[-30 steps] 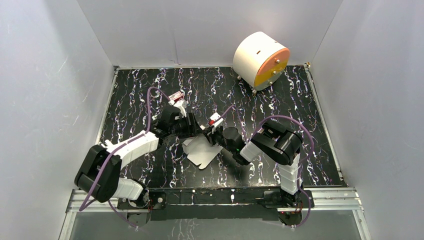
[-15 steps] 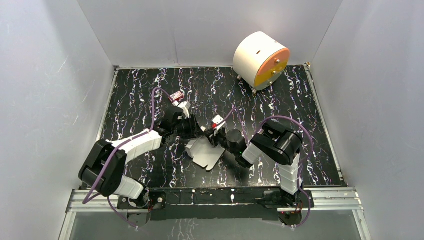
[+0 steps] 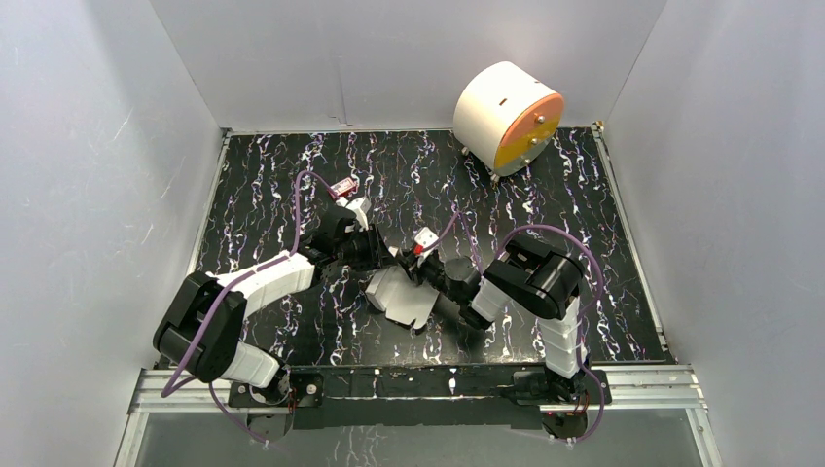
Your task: Fold the paper box
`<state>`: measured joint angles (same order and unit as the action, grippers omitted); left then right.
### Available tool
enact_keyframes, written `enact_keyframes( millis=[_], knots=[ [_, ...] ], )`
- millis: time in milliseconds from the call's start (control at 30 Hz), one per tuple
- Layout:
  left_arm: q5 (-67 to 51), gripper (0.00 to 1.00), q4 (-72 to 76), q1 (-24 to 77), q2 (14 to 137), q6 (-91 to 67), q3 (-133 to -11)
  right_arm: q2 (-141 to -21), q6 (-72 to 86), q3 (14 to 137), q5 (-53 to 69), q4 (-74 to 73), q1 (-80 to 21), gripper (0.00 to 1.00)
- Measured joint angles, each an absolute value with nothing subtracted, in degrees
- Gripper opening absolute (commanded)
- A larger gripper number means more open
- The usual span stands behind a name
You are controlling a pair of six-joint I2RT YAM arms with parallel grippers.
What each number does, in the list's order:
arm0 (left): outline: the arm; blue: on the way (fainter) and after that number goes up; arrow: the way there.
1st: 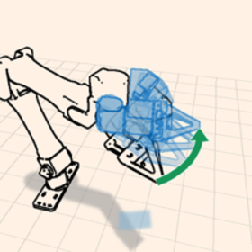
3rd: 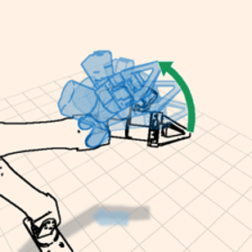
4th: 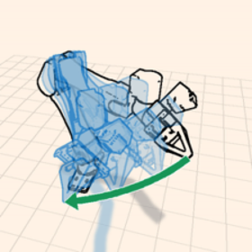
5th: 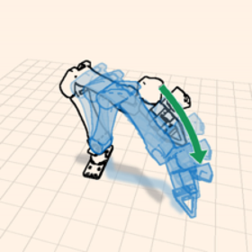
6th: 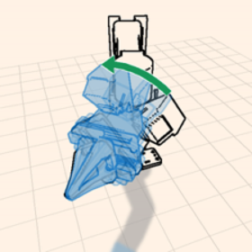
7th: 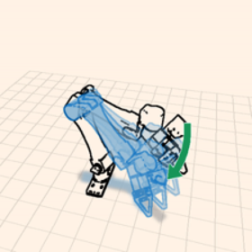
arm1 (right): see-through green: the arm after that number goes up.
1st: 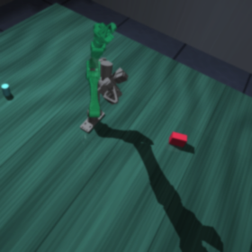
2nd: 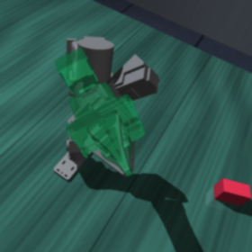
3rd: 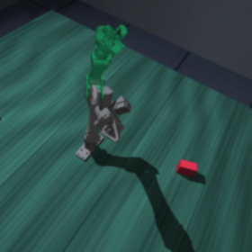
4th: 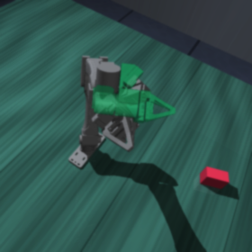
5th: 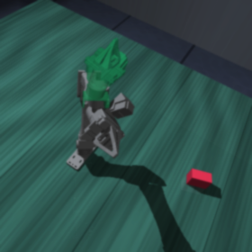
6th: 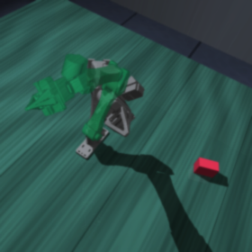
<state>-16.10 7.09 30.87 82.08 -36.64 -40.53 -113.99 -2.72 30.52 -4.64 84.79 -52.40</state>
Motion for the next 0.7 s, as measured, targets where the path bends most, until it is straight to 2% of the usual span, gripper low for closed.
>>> enact_keyframes(
  millis=[200, 367, 700],
  knots=[
    [-16.34, 0.29, 6.76, 30.74, 82.08, -36.67, -40.58, -114.13, -4.01, 30.52, -4.51, 84.47, -52.49, 0.14],
    [-17.17, 0.27, 7.03, 30.48, 82.08, -37.87, -40.58, -114.5, -4.34, 30.52, -6.0, 85.3, -52.86, 0.13],
    [-17.37, 0.25, 10.81, 30.81, 82.08, -42.02, -39.59, -114.87, -4.36, 30.52, -16.4, 86.98, -55.61, 0.16]
  ],
)
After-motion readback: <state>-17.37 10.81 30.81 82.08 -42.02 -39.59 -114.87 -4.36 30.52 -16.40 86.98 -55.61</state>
